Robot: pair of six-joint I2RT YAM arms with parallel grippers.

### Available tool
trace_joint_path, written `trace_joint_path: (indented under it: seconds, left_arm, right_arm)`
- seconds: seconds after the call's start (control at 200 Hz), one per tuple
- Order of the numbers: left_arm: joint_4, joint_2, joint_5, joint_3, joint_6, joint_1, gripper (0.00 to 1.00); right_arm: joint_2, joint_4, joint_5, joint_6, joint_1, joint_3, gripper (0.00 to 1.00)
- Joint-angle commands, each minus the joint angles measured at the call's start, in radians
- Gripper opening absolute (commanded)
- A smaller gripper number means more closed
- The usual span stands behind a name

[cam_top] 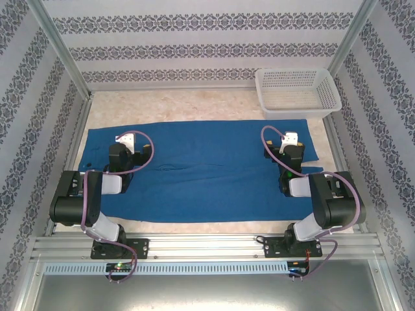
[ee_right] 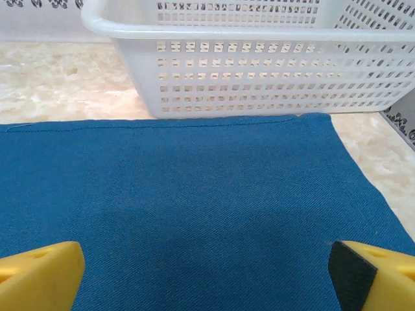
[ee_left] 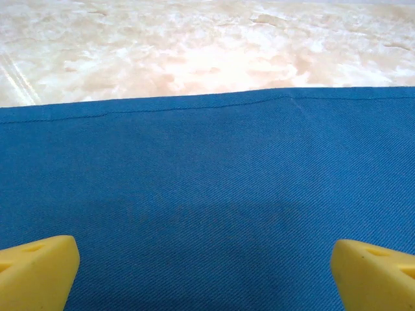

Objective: Roll up the long pants

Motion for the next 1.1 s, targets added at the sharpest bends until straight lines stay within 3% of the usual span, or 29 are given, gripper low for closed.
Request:
trace_joint_path:
  seconds: [0.0,0.694,1.094]
  left_arm:
    - [0.045,0.002,-0.015,-0.003,0.022,-0.006,1.00]
    - [0.046,0.002,-0.016,-0.002,0.022,-0.007,1.00]
    - [-0.132,-0.032,-0.095,0.081,-0.010,-0.007,1.00]
  right_arm:
    - [-0.017,0.009,-0.023,0.018,-0.011,0.021,0.98]
    - [-0.024,-0.005,-0.022,0.004,0.000,0.024,0.98]
    - [-0.025,-0.023,-0.056,0.016,-0.018,0.034,0.98]
